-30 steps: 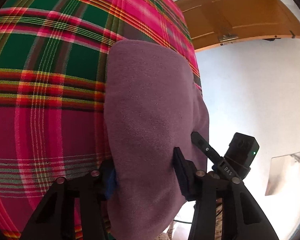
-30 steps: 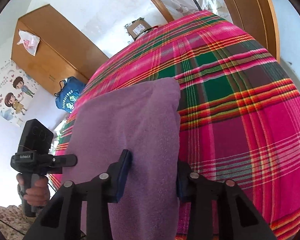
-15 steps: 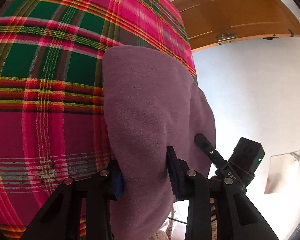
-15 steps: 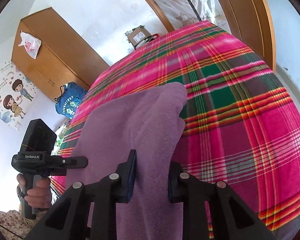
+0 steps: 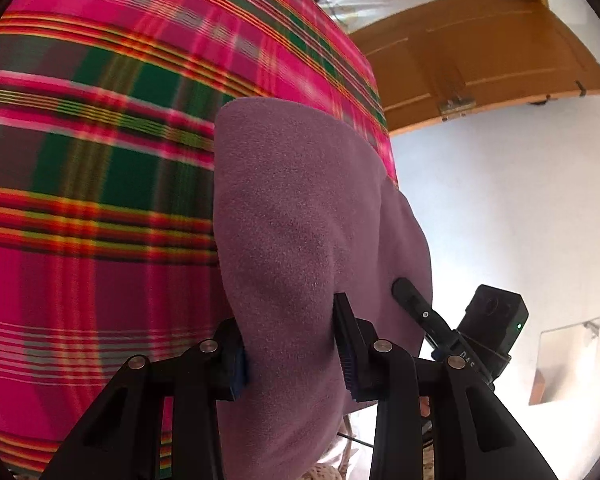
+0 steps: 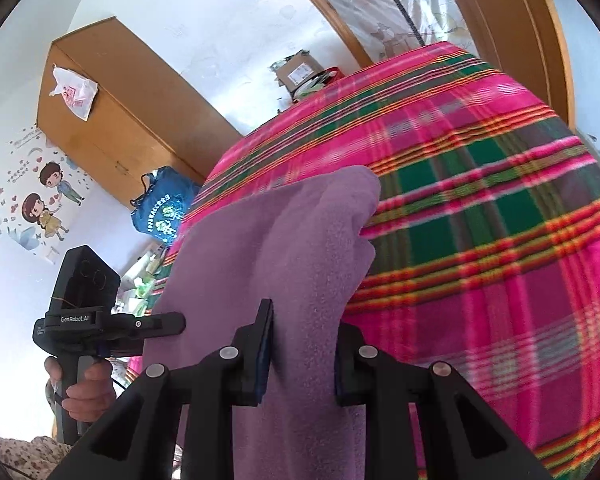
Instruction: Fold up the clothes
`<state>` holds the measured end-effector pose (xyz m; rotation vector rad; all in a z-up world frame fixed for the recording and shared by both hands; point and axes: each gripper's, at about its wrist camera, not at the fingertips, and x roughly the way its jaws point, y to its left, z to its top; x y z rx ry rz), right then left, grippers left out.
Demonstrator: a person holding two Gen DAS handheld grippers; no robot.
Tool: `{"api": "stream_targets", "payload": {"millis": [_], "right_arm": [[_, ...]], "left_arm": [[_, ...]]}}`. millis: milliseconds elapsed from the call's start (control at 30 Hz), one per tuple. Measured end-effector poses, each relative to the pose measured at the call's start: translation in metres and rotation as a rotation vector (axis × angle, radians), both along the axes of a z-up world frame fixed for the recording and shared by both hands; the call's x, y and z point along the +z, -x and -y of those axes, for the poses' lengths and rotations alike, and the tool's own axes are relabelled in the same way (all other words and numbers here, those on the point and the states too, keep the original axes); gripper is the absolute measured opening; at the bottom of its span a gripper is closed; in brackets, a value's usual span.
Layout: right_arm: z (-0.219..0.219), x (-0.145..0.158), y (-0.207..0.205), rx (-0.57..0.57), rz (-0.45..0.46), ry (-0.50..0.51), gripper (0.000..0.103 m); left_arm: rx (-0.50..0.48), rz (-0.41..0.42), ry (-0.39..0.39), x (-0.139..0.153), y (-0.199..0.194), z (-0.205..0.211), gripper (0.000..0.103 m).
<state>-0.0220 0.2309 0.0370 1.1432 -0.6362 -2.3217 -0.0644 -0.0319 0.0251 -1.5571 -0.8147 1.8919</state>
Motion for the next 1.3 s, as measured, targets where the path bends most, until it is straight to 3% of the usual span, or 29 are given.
{"api": "stream_targets", "payload": {"millis": [967,1300], "right_arm": [[0.147,0.007,0.092,0.145,-0.003,-0.036,0.024],[0.2,0.004,0.125,0.185,-0.005,-0.014,0.024]], "left_arm": [[0.207,-0.003,0.013,0.013,0.06,0.111,0.037],[0.317,-0.016,0.012,0.007,0.086,0.173,0.037]]}}
